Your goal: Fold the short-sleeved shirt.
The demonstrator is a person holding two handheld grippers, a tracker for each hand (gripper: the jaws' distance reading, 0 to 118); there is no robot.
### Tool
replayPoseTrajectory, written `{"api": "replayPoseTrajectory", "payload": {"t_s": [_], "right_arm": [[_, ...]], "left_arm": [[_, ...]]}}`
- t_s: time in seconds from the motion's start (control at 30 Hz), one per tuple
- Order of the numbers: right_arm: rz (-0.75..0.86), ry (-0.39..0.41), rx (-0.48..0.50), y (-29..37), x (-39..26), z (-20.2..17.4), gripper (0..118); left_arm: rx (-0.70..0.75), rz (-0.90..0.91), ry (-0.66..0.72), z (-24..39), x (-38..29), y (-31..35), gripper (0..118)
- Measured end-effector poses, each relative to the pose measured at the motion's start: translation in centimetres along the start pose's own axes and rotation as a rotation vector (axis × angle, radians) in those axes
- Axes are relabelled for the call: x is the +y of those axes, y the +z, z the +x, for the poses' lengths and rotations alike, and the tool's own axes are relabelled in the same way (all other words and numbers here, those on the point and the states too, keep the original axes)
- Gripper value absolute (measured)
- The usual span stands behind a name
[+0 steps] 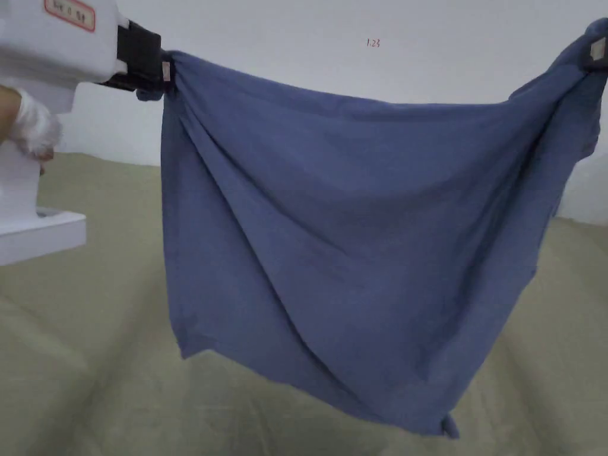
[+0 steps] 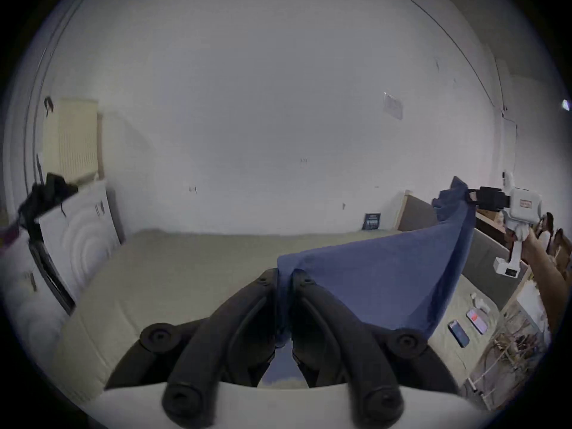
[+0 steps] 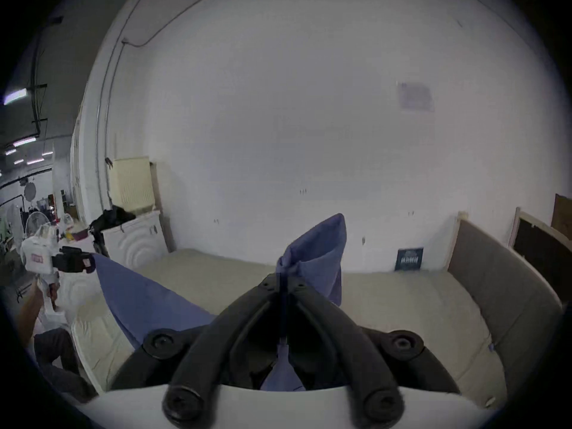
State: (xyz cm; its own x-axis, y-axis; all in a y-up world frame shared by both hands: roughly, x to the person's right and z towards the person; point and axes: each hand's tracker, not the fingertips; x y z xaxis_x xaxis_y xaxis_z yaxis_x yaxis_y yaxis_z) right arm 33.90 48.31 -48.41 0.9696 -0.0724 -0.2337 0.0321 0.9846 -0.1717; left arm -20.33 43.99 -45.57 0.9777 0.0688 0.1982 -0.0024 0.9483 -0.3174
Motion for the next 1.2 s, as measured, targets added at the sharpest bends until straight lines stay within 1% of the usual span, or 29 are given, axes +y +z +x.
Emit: {"api": "replayPoseTrajectory", "payload": {"t_s": [0.1, 0.17, 0.23, 0.4, 0.5, 0.63, 0.7, 0.77, 0.83, 0.9, 0.93, 0.97, 1.0, 1.03, 1.1, 1.2], "right_arm": [[0.051, 0.066, -0.025, -1.8, 1.9, 0.2, 3], [0.071, 0.094, -0.049, -2.7, 3.1, 0.2, 3], [0.094, 0.098, -0.064, -3.8, 4.4, 0.3, 3], [0.177, 0.111, -0.101, -5.6, 7.0, -0.6, 3], [0.218, 0.122, -0.098, -6.8, 8.3, -1.1, 3], [0.220, 0.150, -0.103, -8.2, 9.1, -2.1, 3], [0.219, 0.149, -0.097, -8.5, 8.5, -2.3, 3], [0.207, 0.139, -0.072, -8.4, 7.2, -2.2, 3], [0.161, 0.123, -0.032, -8.5, 5.1, -2.2, 3], [0.114, 0.157, -0.007, -8.3, 2.8, -2.2, 3], [0.087, 0.162, -0.019, -8.0, 1.6, -2.2, 3], [0.064, 0.142, -0.025, -7.7, 0.6, -2.2, 3], [0.036, 0.104, -0.006, -7.6, -0.6, -2.0, 3], [0.026, 0.092, 0.004, -6.9, -1.8, -1.9, 3], [0.010, 0.112, 0.004, -5.3, -3.8, -2.0, 3], [-0.025, 0.127, 0.028, -2.4, -6.4, -2.2, 3]], "left_arm": [[0.041, 0.023, -0.006, 0.2, 2.9, -1.1, 9], [0.061, 0.037, -0.010, 0.0, 4.5, -2.1, 9], [0.077, 0.050, -0.015, -1.1, 6.2, -4.2, 9], [0.132, 0.080, -0.040, -1.6, 8.9, -7.0, 9], [0.158, 0.092, -0.010, -2.1, 10.0, -8.5, 9], [0.165, 0.095, 0.005, -2.7, 10.1, -10.0, 9], [0.173, 0.091, 0.000, -2.9, 9.4, -10.7, 9], [0.154, 0.083, 0.009, -3.3, 8.2, -10.8, 9], [0.137, 0.054, -0.003, -3.6, 6.1, -11.0, 9], [0.130, 0.029, -0.015, -3.8, 3.6, -10.9, 9], [0.125, 0.022, -0.010, -4.0, 2.1, -10.7, 9], [0.119, 0.016, -0.001, -4.1, 0.9, -10.5, 9], [0.103, 0.004, 0.013, -4.2, -0.6, -10.1, 9], [0.093, -0.010, 0.029, -4.3, -1.9, -9.7, 9], [0.081, -0.028, 0.025, -4.3, -4.3, -8.5, 9], [0.066, -0.054, 0.014, -4.3, -7.4, -5.7, 9]]}}
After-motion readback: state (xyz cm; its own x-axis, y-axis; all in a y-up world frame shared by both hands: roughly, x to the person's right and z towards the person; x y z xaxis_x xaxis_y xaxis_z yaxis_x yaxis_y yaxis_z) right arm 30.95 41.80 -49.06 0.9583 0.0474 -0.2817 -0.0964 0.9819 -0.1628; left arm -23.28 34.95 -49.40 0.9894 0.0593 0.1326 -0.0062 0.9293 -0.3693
